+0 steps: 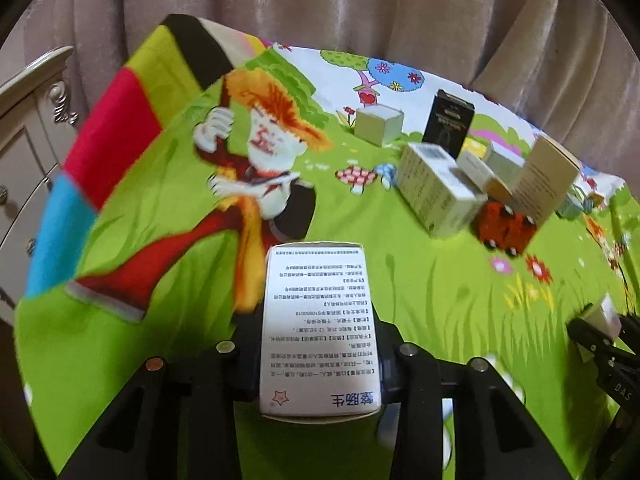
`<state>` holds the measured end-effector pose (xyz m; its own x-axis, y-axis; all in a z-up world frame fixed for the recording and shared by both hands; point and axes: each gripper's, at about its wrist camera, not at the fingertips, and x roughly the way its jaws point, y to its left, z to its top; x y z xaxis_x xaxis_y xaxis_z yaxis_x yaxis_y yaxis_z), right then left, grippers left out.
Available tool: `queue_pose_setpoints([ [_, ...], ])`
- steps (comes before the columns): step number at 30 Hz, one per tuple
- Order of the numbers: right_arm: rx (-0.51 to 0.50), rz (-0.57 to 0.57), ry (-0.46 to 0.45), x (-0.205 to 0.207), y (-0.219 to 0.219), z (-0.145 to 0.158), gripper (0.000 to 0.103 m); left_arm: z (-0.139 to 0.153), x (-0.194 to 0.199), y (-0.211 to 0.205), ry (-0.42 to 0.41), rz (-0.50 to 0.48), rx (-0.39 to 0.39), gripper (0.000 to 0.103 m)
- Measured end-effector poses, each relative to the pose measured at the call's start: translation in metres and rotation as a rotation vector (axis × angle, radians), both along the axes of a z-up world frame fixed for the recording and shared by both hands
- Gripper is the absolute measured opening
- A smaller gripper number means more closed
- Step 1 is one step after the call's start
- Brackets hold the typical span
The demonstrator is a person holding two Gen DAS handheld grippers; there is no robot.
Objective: Organize rigid objects
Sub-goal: 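Lift both held white boxes off the table and turn toward the storage box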
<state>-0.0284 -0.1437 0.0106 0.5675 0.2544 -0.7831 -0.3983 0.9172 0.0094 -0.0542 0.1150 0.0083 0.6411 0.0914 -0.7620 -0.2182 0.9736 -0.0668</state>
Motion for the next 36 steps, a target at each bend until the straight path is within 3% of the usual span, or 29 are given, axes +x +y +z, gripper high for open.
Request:
queue_pose_setpoints([
  [8,-0.006,0.104,0.007,-0.037,0.05,0.002,0.044,0.001,-0.053,0.001,0.009,0.014,0.012,0.041],
  [17,-0.037,0.21,0.008,-0.085,0.077,0.007,0.044,0.009,-0.098,-0.023,-0.005,-0.077,0.03,0.041],
  [25,-0.053,0.239,-0.009,-0.113,0.073,0.015,0.044,0.011,-0.116,-0.049,-0.006,-0.135,0.054,0.041],
  [36,-0.018,0.182,-0.038,-0.139,0.021,0.035,0.044,0.022,-0.131,-0.085,-0.019,-0.238,0.07,0.041],
])
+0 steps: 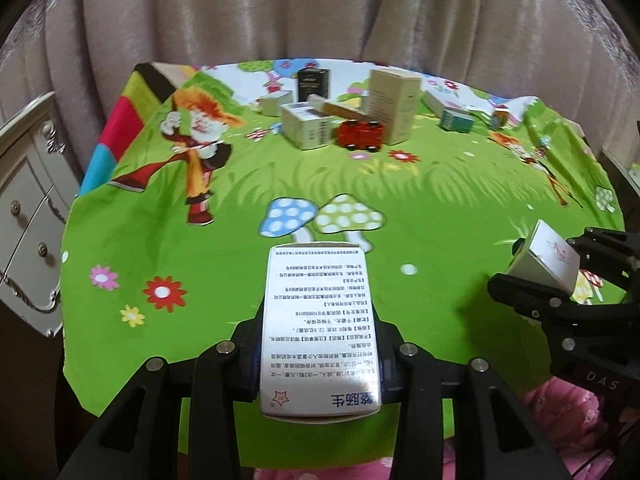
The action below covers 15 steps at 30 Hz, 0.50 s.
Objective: Organize rigid objects
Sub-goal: 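Lift both held white boxes off the table and turn toward the storage box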
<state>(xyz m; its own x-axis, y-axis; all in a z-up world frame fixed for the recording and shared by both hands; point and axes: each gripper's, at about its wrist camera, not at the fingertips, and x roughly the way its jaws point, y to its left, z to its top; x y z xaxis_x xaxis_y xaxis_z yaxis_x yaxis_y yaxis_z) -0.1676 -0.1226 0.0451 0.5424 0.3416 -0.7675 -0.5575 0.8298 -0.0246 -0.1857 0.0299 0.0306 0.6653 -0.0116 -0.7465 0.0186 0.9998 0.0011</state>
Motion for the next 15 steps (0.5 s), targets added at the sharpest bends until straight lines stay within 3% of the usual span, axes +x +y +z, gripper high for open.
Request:
queue_pose_setpoints([
  [15,0.035,-0.088,-0.068,-0.041,-0.071,0.025,0.044,0.034,-0.016,-0.077,-0.065,-0.171,0.092,0.041],
])
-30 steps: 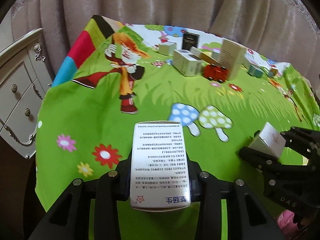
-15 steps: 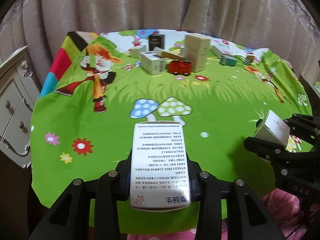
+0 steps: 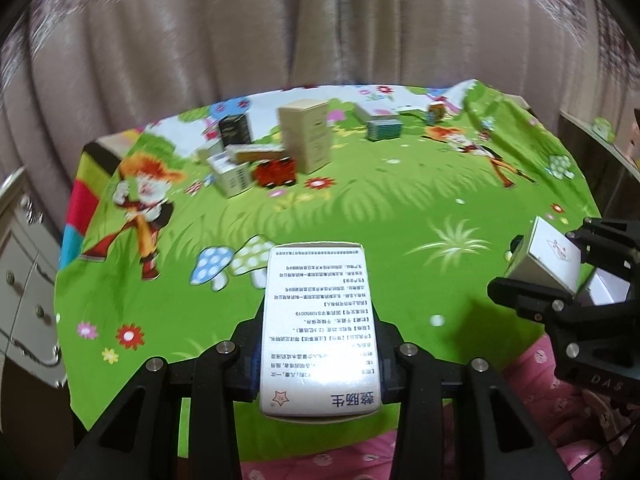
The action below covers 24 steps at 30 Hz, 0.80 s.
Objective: Organize rigid objects
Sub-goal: 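Lift both held white boxes off the table and turn toward the storage box, then lower both white boxes into the storage box and open both tools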
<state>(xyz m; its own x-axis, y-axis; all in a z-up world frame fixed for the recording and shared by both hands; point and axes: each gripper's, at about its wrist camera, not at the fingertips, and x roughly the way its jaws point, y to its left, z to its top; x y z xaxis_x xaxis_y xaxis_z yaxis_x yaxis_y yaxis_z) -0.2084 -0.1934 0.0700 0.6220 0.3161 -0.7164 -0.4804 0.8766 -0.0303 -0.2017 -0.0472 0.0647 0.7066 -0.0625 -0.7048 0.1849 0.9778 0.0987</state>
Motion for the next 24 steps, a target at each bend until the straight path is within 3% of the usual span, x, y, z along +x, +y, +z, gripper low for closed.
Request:
queue_pose_setpoints([
  [12,0.023,-0.124,-0.041,-0.032,-0.075,0.012,0.044,0.011,-0.012,-0.087,-0.008,-0.213,0.078,0.041],
  [17,0.049,-0.205,-0.033,-0.048,-0.113,0.011,0.044,0.009,-0.018,-0.128,0.045,-0.336,0.062,0.04],
  [24,0.052,-0.358,-0.017,-0.074,-0.172,0.003,0.044,0.002,-0.03,-0.188,0.093,-0.501,0.117,0.041],
])
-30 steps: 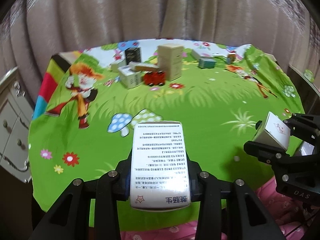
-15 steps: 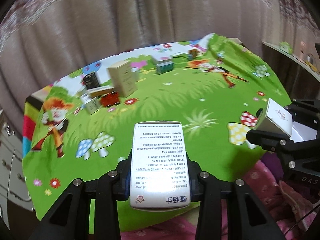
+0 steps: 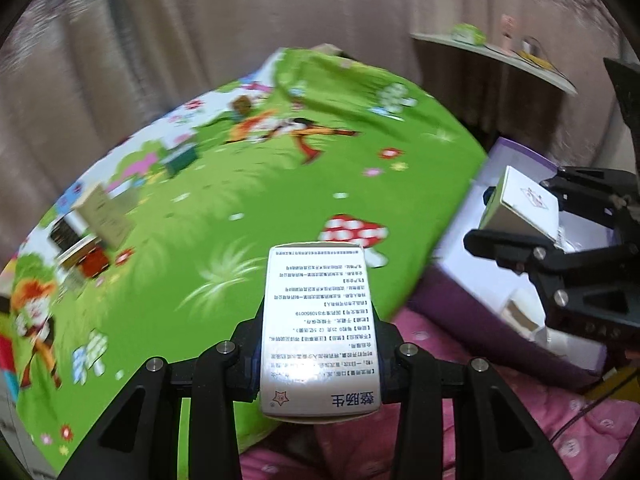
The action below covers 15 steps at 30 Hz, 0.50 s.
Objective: Organize rigid objects
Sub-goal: 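Lower both white boxes into the storage box and open both tools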
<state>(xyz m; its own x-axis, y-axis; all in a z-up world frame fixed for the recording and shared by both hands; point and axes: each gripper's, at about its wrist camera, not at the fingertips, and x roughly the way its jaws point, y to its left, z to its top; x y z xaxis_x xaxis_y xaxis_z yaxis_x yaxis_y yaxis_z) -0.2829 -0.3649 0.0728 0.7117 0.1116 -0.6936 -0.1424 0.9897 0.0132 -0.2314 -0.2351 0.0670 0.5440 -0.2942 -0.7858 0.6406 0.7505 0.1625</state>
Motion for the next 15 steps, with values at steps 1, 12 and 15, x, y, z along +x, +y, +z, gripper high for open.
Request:
queue_pose_setpoints([
  [1,0.001,-0.024,0.007,-0.003,-0.01,-0.003,0.044,-0.001,0.0,-0.005,0.008,-0.015,0.004,0.041],
  [12,-0.022,-0.303,0.164,-0.046,-0.121,-0.041,0.044,-0.021,-0.02,-0.112,0.204,-0.281,0.023,0.041],
  [15,-0.018,-0.344,0.197,-0.056,-0.138,-0.049,0.044,-0.031,-0.032,-0.135,0.233,-0.35,0.03,0.041],
])
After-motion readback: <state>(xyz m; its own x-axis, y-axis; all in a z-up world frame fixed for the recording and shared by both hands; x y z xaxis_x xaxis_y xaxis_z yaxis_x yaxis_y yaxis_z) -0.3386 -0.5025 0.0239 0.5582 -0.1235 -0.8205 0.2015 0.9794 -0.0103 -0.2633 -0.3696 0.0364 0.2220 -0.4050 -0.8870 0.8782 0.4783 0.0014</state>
